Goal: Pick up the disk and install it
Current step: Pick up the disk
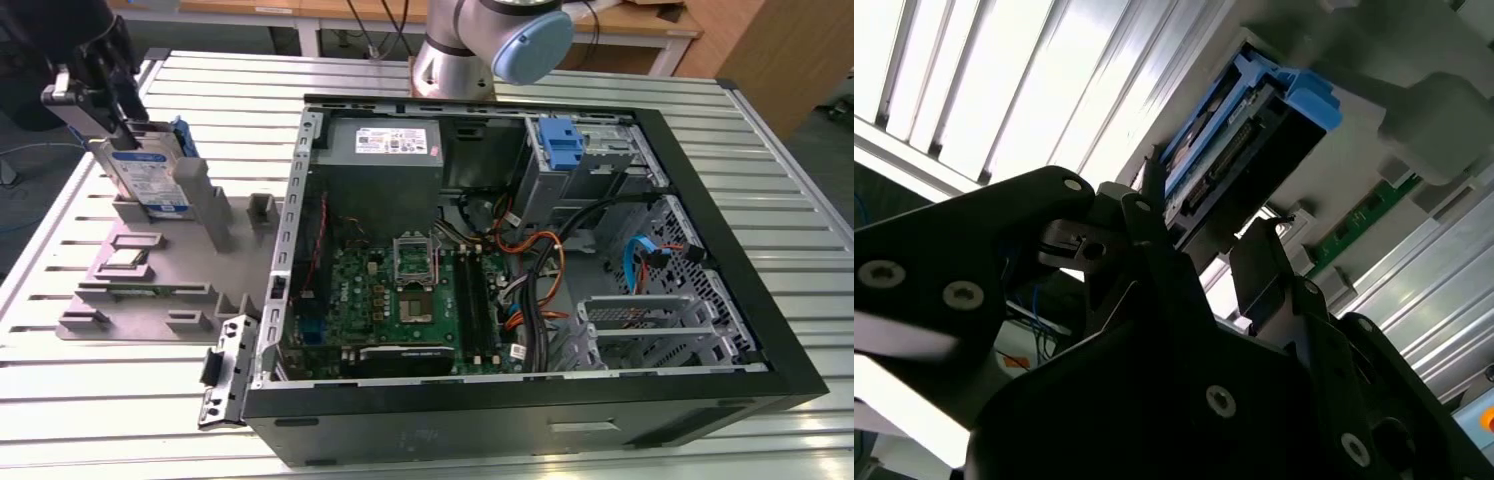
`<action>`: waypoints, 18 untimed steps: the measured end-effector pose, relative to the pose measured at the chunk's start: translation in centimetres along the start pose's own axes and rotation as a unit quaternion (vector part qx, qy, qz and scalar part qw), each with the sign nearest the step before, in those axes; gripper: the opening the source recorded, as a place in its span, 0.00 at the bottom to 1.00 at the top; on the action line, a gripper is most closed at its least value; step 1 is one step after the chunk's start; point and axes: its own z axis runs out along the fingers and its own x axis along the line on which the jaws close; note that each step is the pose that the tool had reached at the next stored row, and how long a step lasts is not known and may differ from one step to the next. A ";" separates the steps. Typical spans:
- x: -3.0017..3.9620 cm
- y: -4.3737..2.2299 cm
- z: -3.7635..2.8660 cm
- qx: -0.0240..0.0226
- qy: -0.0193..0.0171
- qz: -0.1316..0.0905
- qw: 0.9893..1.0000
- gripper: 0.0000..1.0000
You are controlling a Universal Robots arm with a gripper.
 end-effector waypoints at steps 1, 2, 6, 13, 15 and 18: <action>-0.03 0.01 0.02 0.000 0.000 0.000 1.000 0.53; -0.06 0.01 0.03 0.000 0.000 0.000 1.000 0.53; -0.10 0.05 0.17 0.000 0.000 0.001 1.000 0.53; -0.14 0.14 0.36 0.001 0.000 0.010 1.000 0.53; -0.17 0.19 0.39 0.001 0.000 0.010 1.000 0.53; -0.22 0.23 0.43 0.001 0.000 0.010 1.000 0.53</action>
